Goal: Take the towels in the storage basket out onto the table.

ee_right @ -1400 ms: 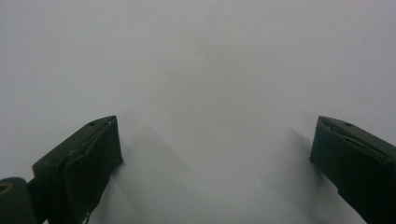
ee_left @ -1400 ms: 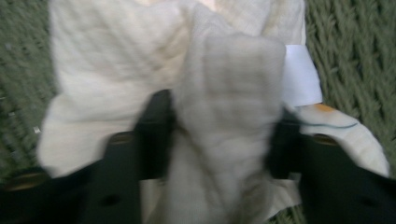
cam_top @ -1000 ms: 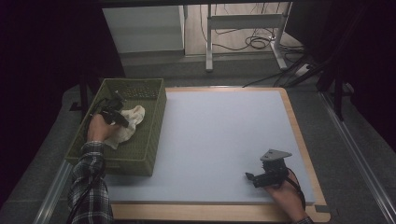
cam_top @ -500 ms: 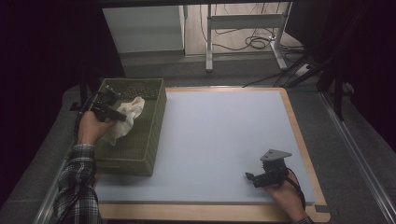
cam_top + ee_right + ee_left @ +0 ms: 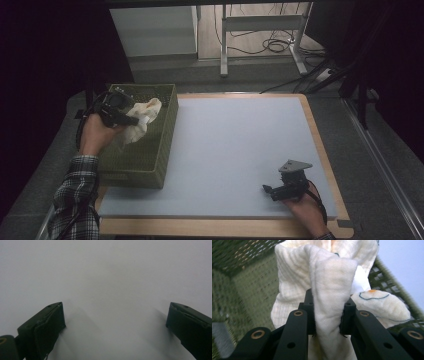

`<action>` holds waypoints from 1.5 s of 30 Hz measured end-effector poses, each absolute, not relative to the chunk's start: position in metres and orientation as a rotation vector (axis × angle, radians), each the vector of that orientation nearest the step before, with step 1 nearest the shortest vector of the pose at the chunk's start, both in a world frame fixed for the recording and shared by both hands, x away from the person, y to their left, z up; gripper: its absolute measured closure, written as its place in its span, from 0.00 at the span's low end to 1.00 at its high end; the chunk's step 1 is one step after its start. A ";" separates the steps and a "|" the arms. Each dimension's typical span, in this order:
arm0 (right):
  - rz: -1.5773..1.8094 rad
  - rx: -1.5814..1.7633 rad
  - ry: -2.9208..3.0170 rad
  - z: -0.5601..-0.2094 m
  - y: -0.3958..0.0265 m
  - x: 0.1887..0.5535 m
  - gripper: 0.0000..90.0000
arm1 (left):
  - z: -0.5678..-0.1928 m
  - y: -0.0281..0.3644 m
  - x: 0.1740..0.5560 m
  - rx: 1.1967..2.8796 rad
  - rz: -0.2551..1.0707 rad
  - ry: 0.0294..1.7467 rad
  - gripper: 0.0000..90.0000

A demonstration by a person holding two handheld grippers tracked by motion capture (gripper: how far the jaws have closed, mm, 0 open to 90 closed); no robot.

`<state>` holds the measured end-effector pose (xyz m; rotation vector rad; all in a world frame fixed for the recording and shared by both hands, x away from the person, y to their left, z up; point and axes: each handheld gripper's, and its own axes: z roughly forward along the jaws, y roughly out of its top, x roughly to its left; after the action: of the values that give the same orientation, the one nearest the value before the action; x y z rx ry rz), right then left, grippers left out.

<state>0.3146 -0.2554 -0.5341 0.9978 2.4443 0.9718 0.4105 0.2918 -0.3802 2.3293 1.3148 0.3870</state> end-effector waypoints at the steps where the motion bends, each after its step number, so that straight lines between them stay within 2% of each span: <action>1: 0.972 0.998 2.444 -0.534 -0.255 0.315 0.02 | -0.380 0.290 0.410 2.330 0.387 1.304 0.82; 17: 0.972 0.998 2.444 -0.534 -0.255 0.315 0.02 | -0.363 0.252 0.414 2.410 0.407 1.215 0.82; 45: 0.973 0.999 2.444 -0.534 -0.255 0.315 0.02 | -0.338 0.161 0.424 2.583 0.421 1.010 0.81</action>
<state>0.3146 -0.2554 -0.5341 0.9992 2.4443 0.9729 0.4242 0.1613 -0.3383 2.5829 1.0102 0.4214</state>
